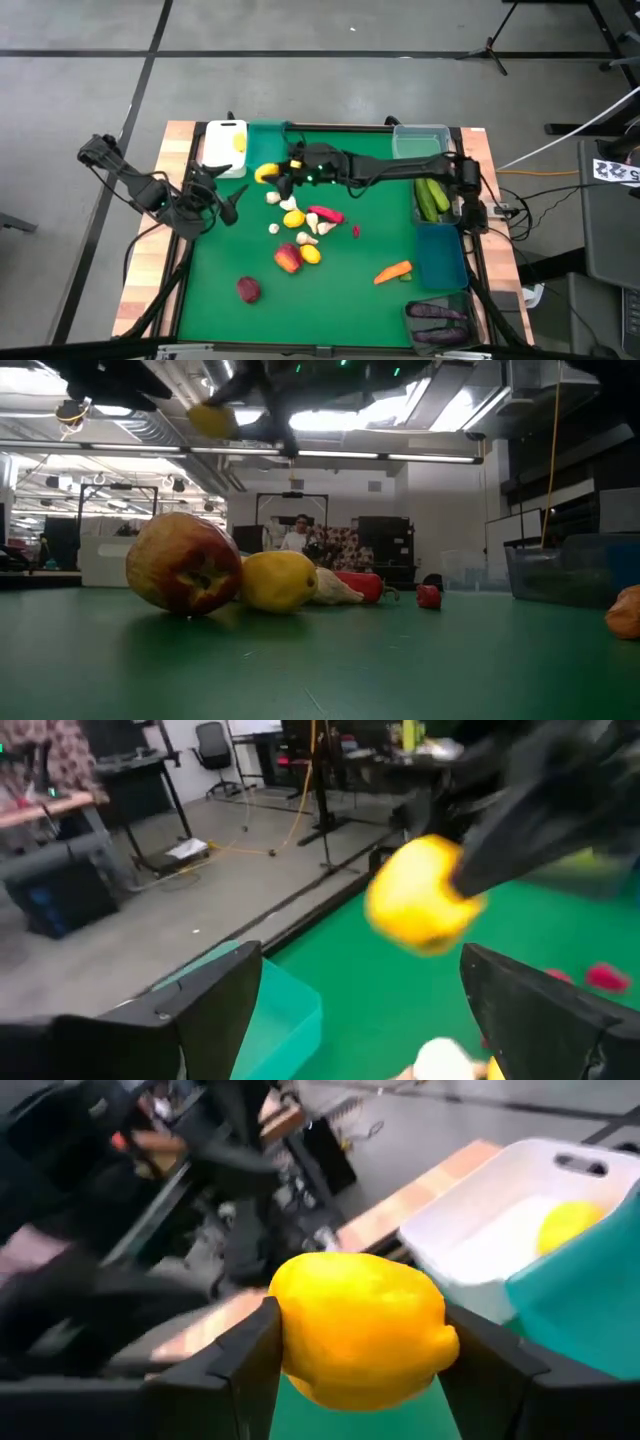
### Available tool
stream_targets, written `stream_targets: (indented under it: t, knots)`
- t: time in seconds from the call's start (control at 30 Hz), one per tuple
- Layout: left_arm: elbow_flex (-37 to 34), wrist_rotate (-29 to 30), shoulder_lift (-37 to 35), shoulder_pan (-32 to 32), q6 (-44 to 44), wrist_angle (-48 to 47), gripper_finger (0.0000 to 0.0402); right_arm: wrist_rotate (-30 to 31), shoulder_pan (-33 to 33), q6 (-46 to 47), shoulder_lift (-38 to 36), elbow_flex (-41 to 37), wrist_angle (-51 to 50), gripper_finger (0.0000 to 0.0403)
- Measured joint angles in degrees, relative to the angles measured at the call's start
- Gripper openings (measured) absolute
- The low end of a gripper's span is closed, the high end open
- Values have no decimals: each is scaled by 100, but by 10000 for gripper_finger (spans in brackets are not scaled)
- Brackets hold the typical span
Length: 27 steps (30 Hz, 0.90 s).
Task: Sort produce into baskets
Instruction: Put the yellow lemon into the white bin
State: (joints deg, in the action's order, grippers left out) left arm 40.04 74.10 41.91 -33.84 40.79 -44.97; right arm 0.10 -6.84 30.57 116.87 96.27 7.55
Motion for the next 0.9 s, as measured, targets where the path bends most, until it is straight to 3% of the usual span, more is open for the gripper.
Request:
stream_targets:
  t: [0.27, 0.53, 0.63, 0.8, 0.9]
  knots:
    - [-34, -8, -603, -75, -107, 55, 335, -108, -439, 66, 1158, 892, 549, 223]
    - [-34, -11, -1040, -75, -258, 57, 335, -38, -573, 22, 2574, 2908, 236, 223]
    - [-34, -13, -1113, -72, -344, 57, 335, 320, -552, -133, 3094, 3819, -83, 223]
    - [-32, -18, -1178, -73, -371, 59, 335, 1000, -566, -64, 3331, 3631, 314, 223]
    - [-30, -21, -1181, -74, -372, 58, 335, 1073, -613, -63, 3481, 3730, 341, 223]
